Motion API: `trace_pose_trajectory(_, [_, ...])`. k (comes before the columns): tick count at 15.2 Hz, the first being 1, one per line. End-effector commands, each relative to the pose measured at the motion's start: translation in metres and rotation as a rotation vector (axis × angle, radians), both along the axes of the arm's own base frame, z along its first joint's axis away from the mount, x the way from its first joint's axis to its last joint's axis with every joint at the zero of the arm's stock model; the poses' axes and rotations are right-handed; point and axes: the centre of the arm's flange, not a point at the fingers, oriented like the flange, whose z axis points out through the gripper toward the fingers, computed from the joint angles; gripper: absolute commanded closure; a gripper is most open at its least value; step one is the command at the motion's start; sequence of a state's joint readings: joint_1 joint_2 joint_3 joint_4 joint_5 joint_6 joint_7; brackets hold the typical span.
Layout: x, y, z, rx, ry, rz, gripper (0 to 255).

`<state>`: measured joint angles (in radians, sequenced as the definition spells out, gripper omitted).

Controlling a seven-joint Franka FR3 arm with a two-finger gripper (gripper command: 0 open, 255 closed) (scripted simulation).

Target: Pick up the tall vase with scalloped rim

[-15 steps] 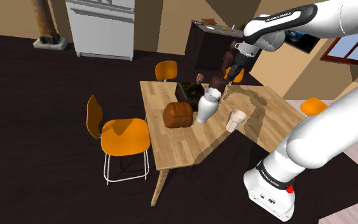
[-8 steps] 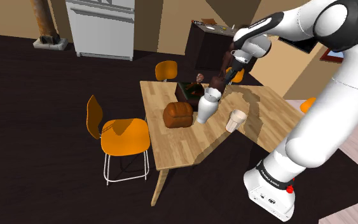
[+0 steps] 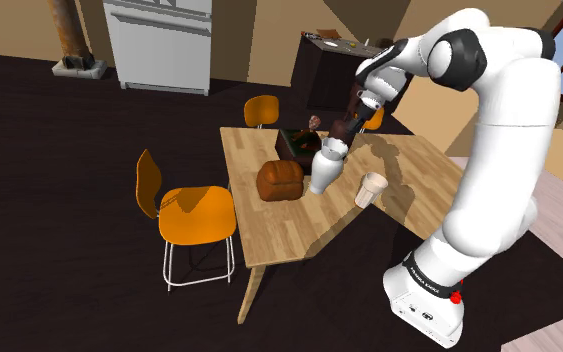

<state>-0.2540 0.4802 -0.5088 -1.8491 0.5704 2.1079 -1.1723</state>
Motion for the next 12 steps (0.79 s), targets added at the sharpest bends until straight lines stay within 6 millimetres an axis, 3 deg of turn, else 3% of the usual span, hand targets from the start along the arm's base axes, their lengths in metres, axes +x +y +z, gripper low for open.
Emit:
trace_pose_trajectory(1, [0.009, -0.019, -0.017, 0.012, -0.008, -0.001, 0])
trace_pose_trajectory(5, [0.027, -0.051, -0.049, 0.031, -0.021, -0.002, 0])
trace_pose_trajectory(12, [0.027, -0.051, -0.086, 0.031, -0.021, -0.002, 0])
